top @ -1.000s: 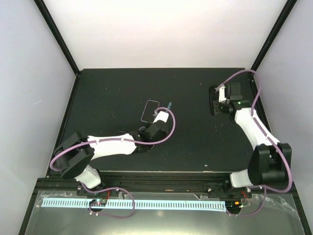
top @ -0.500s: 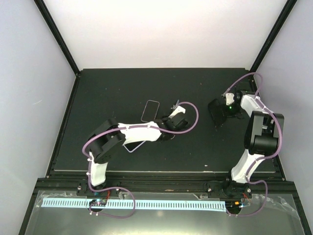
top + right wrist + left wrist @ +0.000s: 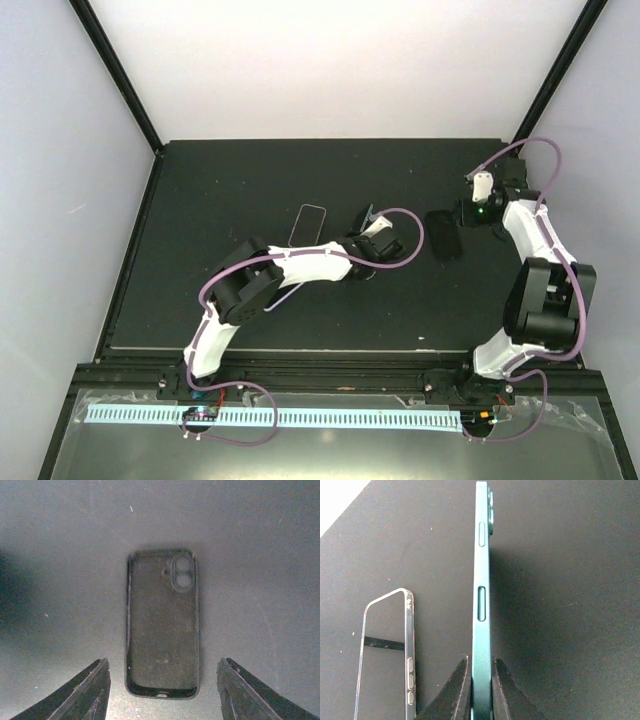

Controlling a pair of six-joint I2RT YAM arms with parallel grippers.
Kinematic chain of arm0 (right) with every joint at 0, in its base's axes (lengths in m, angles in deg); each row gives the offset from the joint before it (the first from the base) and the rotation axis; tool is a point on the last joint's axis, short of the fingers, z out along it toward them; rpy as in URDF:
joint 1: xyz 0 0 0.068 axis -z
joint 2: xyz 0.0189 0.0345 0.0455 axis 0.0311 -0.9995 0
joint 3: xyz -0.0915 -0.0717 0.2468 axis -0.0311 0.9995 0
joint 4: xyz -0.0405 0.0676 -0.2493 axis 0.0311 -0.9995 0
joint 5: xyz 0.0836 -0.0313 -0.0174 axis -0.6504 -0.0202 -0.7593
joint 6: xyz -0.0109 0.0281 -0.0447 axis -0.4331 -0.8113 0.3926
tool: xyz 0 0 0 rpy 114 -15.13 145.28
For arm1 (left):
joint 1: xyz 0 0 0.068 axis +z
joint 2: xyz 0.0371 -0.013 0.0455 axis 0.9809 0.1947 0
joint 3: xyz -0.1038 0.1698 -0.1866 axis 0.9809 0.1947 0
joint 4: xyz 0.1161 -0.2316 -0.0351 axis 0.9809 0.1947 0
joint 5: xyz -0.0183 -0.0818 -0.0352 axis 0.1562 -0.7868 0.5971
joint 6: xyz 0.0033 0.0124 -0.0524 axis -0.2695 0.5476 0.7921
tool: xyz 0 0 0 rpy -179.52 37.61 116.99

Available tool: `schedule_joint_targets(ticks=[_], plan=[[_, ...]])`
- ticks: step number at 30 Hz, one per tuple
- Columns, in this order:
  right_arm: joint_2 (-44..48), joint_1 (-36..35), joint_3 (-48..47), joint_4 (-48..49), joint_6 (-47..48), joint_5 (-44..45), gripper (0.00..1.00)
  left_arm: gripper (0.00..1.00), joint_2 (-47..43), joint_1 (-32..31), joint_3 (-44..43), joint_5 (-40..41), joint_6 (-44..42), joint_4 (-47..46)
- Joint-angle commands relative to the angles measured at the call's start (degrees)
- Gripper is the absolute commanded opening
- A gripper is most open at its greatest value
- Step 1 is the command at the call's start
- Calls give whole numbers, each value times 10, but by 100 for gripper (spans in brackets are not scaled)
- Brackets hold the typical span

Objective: Take the phone out of the phone case

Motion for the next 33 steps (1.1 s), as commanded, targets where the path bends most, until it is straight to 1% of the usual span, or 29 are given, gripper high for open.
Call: schedule_joint_targets(ticks=[1,6,9,13,16,21,24,27,28,29,31,33], plan=[[42,2,19,32,-25,-23,60,2,31,-9,-55,30,-3,32],[97,3,71,63,-51,-64,60,2,47,-15,-72,27,2,40],[130,2,93,75,-56,-83,60,5,58,-16,-79,15,9,45],[156,3,97,65,-48,-95,60,10,79,-16,-101,-17,2,48],[171,3,102,56,-41,-102,60,12,95,-16,-125,-27,2,56],[194,2,109,51,-33,-124,61,18,111,-15,-140,-40,1,52],[209,3,110,46,-27,-147,61,25,122,-14,-149,-51,-9,47],[223,3,112,44,-24,-150,61,33,134,-13,-162,-56,-14,45],[229,3,114,43,-25,-149,64,35,137,-11,-166,-57,-15,46],[233,3,116,44,-25,-149,65,38,139,-10,-170,-59,-15,46],[238,3,113,35,-22,-152,67,47,137,-4,-174,-74,-14,45],[242,3,103,16,-14,-158,69,57,127,2,-173,-116,-14,51]])
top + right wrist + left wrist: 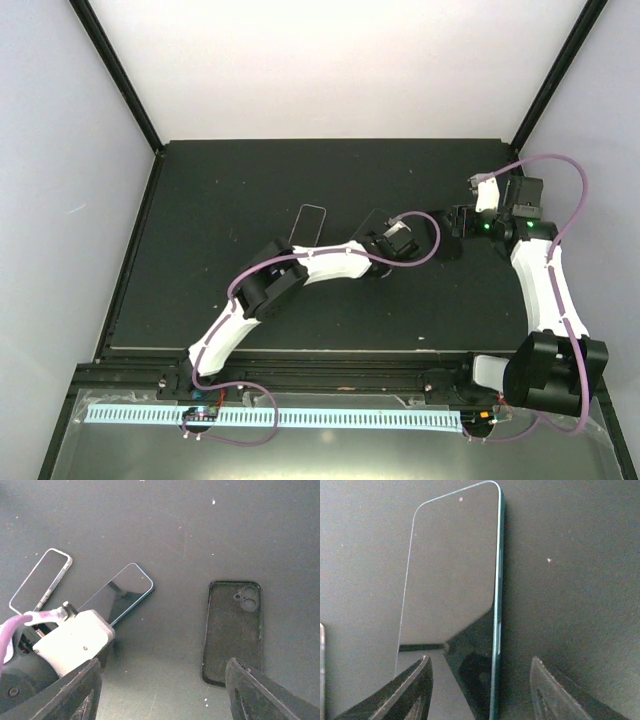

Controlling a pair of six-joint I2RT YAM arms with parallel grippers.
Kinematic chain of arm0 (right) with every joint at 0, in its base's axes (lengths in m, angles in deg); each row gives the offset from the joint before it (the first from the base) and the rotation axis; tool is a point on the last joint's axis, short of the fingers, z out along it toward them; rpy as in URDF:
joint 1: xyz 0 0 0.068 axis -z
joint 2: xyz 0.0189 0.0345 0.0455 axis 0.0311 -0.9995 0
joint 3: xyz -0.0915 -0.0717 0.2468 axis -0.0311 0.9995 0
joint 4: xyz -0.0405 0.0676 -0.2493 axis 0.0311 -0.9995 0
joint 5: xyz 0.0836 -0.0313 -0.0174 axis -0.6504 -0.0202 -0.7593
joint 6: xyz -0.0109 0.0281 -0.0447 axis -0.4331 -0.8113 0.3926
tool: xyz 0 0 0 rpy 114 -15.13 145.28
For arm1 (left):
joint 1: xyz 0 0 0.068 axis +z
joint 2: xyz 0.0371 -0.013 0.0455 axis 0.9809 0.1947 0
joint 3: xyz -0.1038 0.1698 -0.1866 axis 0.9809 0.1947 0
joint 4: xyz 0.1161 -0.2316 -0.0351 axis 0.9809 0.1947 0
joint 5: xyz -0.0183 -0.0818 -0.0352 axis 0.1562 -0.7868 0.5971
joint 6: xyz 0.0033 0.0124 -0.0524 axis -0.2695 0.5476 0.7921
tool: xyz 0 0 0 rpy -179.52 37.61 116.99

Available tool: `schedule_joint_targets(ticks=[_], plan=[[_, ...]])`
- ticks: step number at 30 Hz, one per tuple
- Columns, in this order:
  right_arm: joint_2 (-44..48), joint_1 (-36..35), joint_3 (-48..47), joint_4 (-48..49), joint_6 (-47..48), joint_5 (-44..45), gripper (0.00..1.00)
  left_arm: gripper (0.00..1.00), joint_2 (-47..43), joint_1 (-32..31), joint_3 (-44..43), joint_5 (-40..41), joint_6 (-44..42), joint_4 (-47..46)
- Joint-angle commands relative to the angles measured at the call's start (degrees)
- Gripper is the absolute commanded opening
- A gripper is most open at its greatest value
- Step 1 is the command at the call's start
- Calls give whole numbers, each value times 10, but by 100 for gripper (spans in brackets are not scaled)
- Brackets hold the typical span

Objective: Take the phone out of the phone case

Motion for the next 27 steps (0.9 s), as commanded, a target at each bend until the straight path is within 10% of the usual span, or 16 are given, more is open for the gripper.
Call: schedule_joint_targets(ticks=[1,9,16,27], plan=[[15,3,-11,-30,18,-24,69,61,-11,13,-24,-75,1,22],[86,3,35,-19,56,-90,75,98,-222,53,170,-147,52,-34],[145,3,99,17,72,-143,84,99,-298,163,259,-255,84,13],[140,4,101,14,74,-162,87,99,-186,262,163,-290,53,112]])
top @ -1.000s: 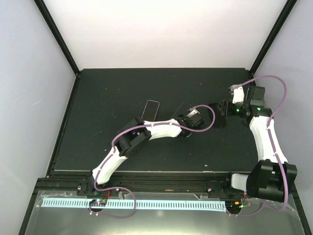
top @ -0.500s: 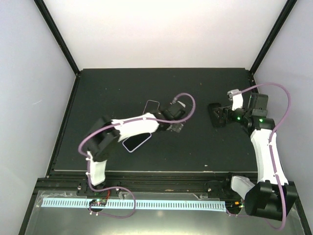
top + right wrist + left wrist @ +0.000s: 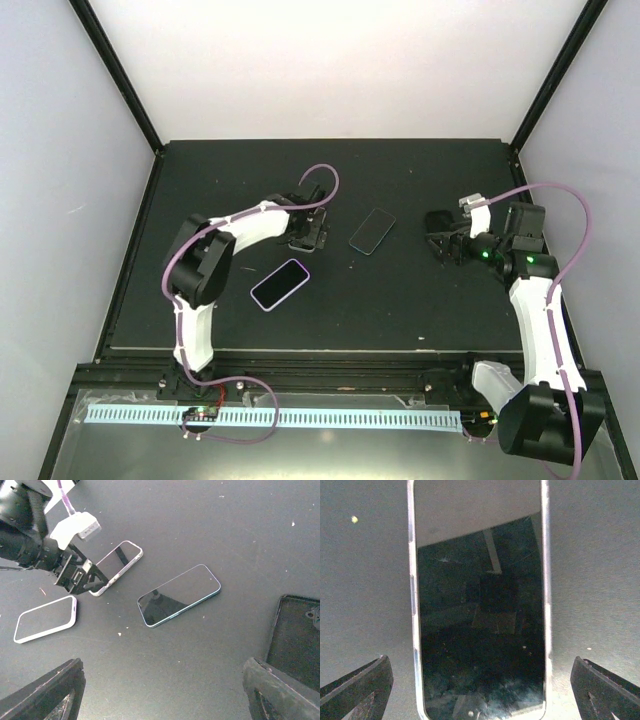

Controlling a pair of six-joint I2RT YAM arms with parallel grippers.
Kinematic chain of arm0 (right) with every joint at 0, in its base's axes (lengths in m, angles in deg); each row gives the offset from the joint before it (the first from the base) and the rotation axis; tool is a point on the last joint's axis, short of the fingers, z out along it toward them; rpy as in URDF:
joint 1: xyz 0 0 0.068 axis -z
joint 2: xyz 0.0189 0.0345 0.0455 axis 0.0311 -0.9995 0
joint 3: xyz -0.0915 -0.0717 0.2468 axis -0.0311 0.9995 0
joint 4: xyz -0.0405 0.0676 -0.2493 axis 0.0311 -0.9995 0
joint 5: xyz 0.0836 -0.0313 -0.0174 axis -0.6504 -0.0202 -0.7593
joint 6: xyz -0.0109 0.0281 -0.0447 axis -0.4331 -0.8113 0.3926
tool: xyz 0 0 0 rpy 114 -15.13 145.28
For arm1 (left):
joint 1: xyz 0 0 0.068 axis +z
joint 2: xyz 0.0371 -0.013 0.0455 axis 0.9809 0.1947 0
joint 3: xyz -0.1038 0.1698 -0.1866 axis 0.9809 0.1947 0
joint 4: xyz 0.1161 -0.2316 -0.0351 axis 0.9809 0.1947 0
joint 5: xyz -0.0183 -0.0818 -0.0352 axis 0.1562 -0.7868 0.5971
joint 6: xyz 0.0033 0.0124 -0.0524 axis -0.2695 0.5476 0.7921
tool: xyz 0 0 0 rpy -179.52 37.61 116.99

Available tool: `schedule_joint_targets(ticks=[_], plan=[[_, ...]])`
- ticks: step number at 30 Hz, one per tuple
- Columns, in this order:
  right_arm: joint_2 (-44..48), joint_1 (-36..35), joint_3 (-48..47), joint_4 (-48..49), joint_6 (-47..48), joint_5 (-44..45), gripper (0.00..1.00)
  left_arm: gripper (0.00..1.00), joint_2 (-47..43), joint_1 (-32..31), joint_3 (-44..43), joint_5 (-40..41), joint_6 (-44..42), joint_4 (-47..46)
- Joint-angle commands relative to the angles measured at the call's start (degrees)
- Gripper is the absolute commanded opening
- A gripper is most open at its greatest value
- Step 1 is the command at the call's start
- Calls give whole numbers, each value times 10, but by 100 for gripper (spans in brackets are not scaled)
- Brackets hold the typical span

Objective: Take the phone out of the phone case

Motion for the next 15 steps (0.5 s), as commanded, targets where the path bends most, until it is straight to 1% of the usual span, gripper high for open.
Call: schedule_joint_targets(ticks=[1,4,9,15], plan=[[-5,4,-8,7,13,-19,87,99,44,9,-65,-12,-12,59],[-4,4,-10,3,16,-23,87,99,72,14,-94,8,-17,81],[-3,4,-11,0,17,-31,87,99,103,25,-125,-9,-25,96],[-2,4,-13,-4,19,-37,87,99,133,46,-158,-47,-35,127]])
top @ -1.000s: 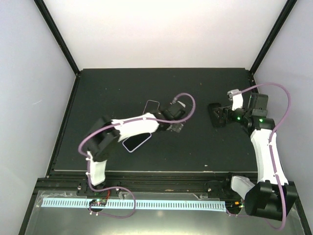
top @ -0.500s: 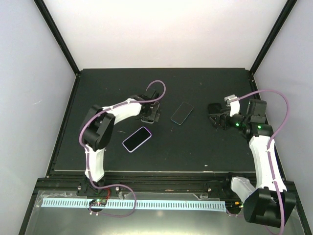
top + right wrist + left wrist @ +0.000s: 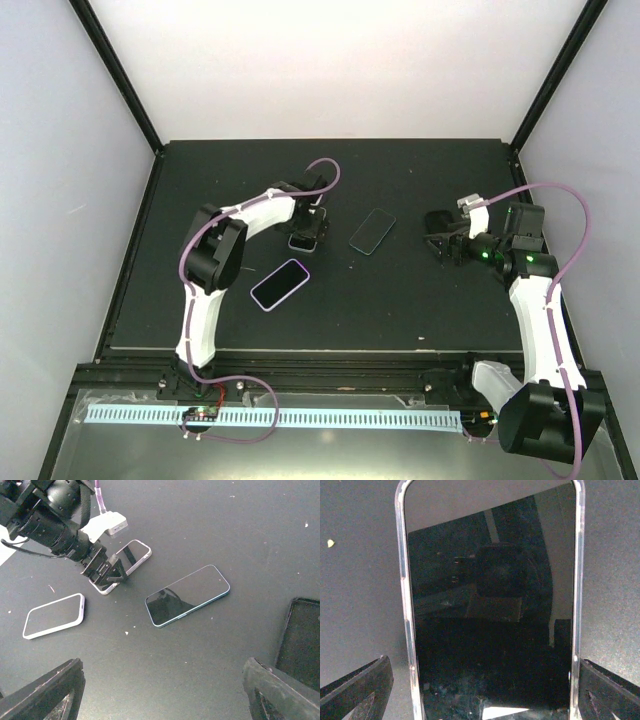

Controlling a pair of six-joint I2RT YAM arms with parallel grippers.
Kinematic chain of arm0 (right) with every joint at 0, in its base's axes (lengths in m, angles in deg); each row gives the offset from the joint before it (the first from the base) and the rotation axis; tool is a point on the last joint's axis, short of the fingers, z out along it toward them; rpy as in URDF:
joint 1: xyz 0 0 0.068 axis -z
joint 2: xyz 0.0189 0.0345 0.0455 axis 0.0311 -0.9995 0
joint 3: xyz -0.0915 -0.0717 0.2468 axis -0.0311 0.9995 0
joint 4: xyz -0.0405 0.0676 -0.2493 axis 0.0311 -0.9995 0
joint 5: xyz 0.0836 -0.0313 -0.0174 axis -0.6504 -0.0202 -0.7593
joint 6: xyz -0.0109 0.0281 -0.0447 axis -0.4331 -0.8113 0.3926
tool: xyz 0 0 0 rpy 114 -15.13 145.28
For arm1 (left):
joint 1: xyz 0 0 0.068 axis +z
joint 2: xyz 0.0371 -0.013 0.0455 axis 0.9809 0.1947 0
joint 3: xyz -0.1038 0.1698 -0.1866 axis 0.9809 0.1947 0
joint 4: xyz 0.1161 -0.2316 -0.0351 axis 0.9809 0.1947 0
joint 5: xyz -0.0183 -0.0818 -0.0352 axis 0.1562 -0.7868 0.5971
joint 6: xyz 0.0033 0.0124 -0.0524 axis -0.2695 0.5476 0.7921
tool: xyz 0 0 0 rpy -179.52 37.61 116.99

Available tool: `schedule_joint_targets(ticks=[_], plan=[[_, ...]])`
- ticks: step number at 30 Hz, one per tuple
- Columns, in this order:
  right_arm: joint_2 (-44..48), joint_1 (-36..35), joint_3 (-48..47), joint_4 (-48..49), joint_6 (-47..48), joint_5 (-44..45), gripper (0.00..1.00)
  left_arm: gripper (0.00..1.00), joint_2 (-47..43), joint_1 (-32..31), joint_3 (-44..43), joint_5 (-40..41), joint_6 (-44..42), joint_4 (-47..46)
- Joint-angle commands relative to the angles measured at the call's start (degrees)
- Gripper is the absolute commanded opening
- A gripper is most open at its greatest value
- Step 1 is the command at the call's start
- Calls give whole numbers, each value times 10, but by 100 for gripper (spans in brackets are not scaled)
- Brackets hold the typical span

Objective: Take the phone out of the phone case

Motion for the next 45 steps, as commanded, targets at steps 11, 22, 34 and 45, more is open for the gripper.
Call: schedule_joint_targets(ticks=[11,22,34,45], plan=[[-16,4,-15,-4,4,-32,87,92,112,26,-142,-83,-26,104],[-10,3,-14,-6,11,-22,87,71,61,19,-78,-90,0,123],[-16,4,-12,-5,6,-25,87,98,86,20,-107,-67,-12,153],[-18,4,-10,7,8,-14,86,62,61,23,-109,-84,-24,161]])
